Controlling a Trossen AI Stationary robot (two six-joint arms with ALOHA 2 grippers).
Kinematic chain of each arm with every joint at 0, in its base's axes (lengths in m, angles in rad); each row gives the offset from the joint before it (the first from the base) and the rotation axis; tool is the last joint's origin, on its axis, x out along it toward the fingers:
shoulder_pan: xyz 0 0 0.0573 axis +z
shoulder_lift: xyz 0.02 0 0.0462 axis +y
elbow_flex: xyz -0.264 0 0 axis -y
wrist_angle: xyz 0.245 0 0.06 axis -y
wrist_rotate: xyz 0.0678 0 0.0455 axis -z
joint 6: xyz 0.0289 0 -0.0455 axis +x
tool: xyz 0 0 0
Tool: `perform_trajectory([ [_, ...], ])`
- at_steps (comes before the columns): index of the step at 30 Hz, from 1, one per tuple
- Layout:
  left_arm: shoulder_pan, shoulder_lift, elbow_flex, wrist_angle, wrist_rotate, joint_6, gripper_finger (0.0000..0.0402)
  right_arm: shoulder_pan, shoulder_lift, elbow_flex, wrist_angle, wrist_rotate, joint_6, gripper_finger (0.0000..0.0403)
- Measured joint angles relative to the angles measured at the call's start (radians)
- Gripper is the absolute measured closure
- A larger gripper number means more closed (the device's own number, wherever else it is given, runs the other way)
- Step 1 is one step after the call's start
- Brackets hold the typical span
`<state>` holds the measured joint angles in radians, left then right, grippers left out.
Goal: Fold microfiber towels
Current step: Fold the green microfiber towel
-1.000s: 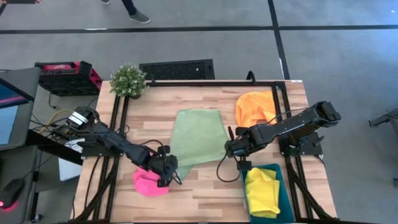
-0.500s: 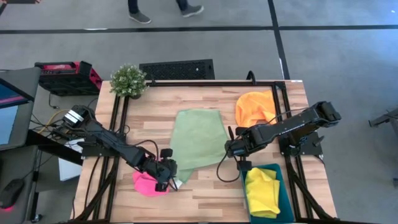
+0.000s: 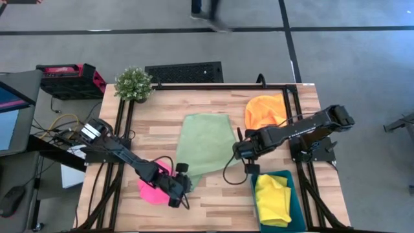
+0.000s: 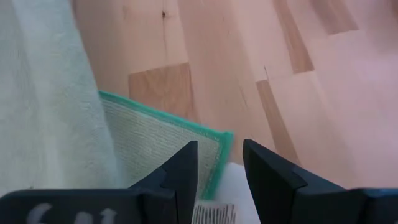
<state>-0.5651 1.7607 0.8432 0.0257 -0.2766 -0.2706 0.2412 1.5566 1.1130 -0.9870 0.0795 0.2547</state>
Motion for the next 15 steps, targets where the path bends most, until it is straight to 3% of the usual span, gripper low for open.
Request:
perform_trajectory([
  [7,0.0,0.095,0.08,-0.012,-0.022,0.069,0.028,-0.023,0.0,0.0,-0.003,0.0,0.0,0.0394],
  [15,-0.019,0.132,0.126,-0.101,-0.078,0.021,0.028,-0.028,0.0,0.0,-0.005,-0.001,0.0,0.0392],
])
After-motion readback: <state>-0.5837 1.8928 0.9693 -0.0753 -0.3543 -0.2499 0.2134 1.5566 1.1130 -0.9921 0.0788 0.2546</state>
